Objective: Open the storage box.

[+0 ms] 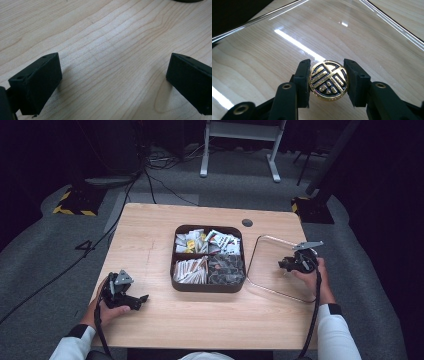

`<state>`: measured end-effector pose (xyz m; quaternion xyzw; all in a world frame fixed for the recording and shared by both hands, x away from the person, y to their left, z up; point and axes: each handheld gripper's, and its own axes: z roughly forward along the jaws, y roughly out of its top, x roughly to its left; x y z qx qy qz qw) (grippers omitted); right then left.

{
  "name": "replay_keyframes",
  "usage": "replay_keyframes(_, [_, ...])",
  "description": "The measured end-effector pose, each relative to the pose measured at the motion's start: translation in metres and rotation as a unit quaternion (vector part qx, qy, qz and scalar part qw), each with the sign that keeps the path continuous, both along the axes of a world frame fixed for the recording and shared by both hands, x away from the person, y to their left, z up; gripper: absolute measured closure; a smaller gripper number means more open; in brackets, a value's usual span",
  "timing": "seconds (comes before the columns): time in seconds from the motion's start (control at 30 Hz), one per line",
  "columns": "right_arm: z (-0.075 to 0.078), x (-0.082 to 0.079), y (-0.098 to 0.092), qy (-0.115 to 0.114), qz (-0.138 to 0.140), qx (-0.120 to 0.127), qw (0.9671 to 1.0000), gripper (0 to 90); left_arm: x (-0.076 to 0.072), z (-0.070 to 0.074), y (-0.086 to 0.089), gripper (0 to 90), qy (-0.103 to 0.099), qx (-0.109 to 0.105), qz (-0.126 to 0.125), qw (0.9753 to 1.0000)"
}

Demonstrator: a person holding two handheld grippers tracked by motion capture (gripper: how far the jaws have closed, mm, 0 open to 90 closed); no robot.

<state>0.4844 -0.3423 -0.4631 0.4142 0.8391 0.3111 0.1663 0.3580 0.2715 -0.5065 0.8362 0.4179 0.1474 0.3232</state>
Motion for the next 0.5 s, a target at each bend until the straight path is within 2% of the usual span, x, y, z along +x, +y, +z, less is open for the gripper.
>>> replay_keyframes(0.33, [-0.018, 0.009, 0.000, 0.005, -0.010, -0.013, 0.9999, 59.5, 0.000, 0.000, 0.000, 0.5, -0.002, 0.002, -0.003, 1.0000])
replay_keyframes(0.37, [-0.019, 0.009, -0.001, 0.002, -0.013, -0.002, 0.9999, 59.4, 0.000, 0.000, 0.000, 0.4, -0.002, 0.002, -0.003, 1.0000])
replay_keyframes(0.5, [-0.020, 0.009, -0.001, 0.003, -0.014, 0.004, 0.9999, 58.3, 0.000, 0.000, 0.000, 0.4, -0.002, 0.002, -0.003, 1.0000])
